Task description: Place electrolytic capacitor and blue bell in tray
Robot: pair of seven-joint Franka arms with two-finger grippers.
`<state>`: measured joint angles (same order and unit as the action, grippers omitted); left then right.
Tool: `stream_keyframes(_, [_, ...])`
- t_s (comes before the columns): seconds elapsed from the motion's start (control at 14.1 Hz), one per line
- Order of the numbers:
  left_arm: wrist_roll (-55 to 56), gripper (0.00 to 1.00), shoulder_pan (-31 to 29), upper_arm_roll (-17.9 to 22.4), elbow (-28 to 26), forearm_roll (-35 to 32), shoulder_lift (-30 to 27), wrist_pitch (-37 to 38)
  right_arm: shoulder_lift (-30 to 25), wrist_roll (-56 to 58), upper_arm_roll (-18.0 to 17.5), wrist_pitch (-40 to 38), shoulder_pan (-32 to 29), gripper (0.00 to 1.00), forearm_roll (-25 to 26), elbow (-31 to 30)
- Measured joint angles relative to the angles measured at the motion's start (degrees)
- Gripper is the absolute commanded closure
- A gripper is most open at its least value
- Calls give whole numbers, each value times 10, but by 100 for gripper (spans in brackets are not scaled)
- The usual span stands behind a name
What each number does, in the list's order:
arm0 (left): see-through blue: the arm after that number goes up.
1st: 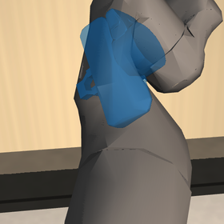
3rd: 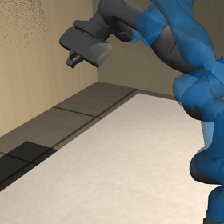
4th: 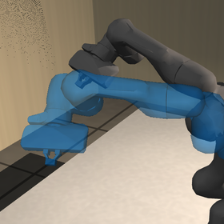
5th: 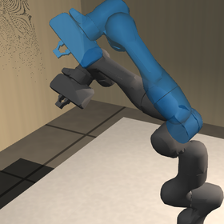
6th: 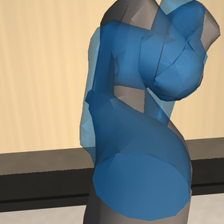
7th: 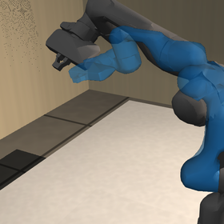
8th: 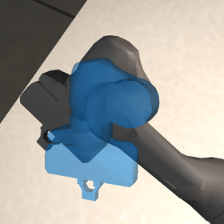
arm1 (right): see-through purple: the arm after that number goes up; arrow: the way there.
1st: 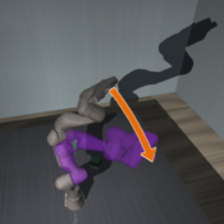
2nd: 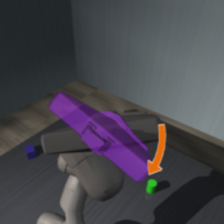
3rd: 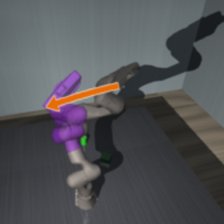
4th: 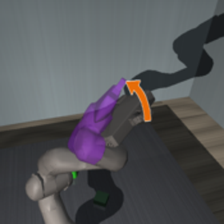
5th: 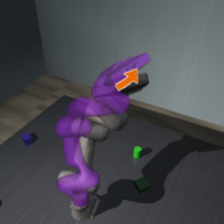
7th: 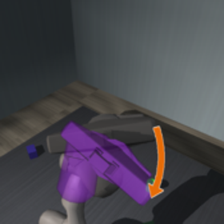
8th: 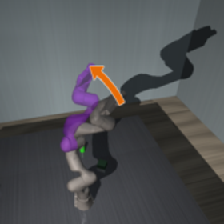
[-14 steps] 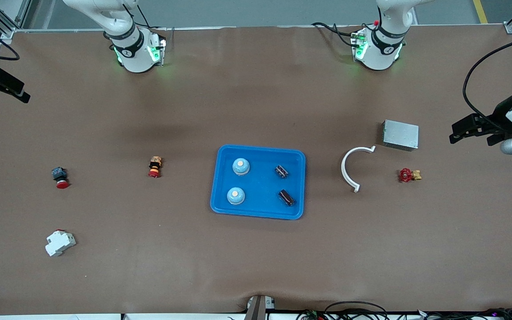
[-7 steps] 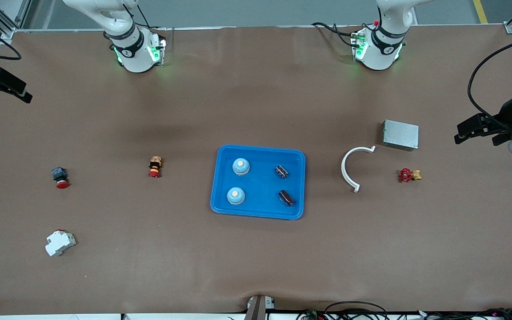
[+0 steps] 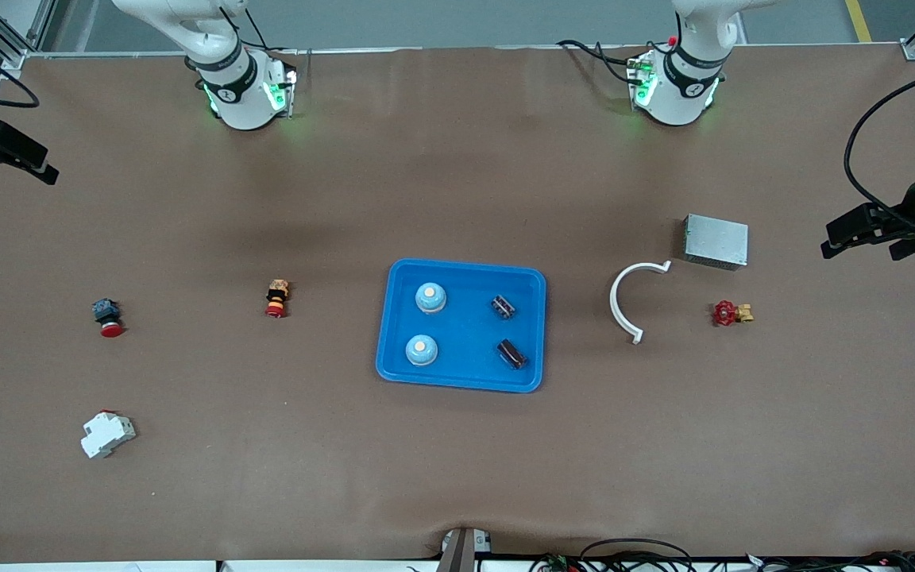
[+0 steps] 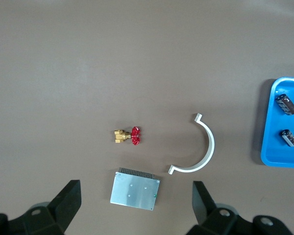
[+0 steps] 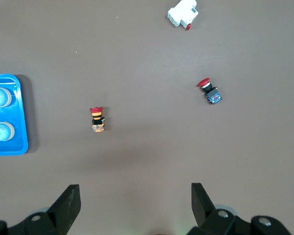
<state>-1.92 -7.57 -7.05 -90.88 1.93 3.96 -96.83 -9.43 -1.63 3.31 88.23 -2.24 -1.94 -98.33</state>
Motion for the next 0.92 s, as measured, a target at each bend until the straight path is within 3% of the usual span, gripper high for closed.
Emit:
stream_keyframes(0.21, [0,0,80,81,3,0,0,4,0,0,0,0,0,0,0,-1])
stream_keyframes(0.92, [2,0,86,93,32,0,-2,55,0,0,0,5,0,0,0,-2])
